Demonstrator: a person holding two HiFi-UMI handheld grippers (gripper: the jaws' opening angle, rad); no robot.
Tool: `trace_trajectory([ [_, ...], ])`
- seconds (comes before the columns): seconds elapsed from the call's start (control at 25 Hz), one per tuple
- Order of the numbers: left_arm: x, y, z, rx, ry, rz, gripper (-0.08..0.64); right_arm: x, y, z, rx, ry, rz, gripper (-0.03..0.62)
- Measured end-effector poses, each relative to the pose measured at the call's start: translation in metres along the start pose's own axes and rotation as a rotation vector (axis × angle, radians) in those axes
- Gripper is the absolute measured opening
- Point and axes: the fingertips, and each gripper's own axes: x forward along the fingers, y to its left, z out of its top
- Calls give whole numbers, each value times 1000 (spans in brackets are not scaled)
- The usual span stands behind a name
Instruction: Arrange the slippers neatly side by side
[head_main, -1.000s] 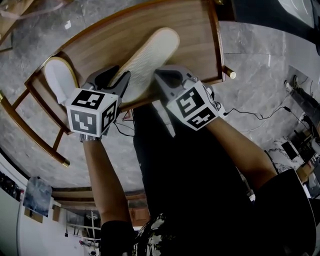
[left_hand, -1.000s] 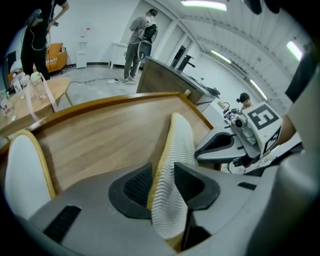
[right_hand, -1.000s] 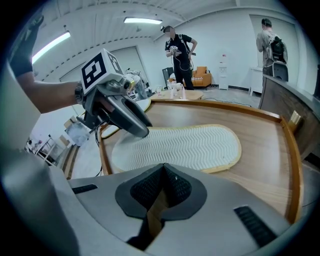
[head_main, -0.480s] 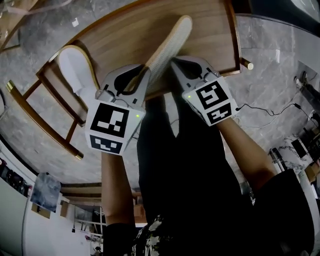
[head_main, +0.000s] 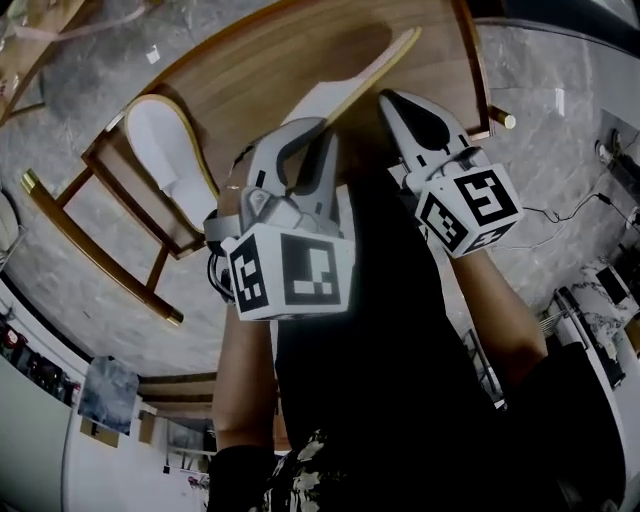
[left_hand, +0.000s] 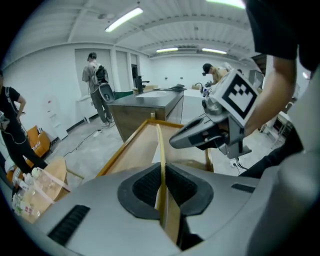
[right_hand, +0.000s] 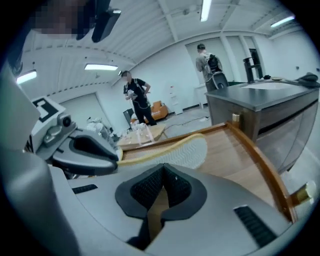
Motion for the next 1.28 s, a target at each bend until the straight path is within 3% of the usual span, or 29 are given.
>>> trace_trajectory([
  [0.08,2,-15,4,7,-23,-19,26,-15,-20,5,37,-38,-45,-2],
  [0.2,3,-30,3,-47,-44,-47,26,-33,-40,14,27,-70,-82,-2],
  [0.44,6,-48,0,-155,-75,-53,34,-51,-39,35,-152,-72,-54,-2],
  [0.6,16,-65,0,-258,-70,-134,49,-55,-28,54,-248,-91,0,-2],
  [0.68,22,-72,1,-328,-71,-170,49,-50,-17,59,-323,-69,83,-2],
  [0.8,29,-77,-3,-410,-72,-189,49,-37,15,51,-466,21,300,0],
  [0.88,31,-77,-9,-422,-51,-188,61,-31,35,36,-593,125,429,6],
  [1.0,30,-80,-13,-430,-36,-192,63,-26,57,15,-811,260,604,88],
  [1.12,26,-93,-21,-423,-4,-213,63,-26,63,-12,-1086,431,766,97],
  [1.28,25,-114,-29,-442,26,-233,63,-20,63,-45,-1319,634,956,104],
])
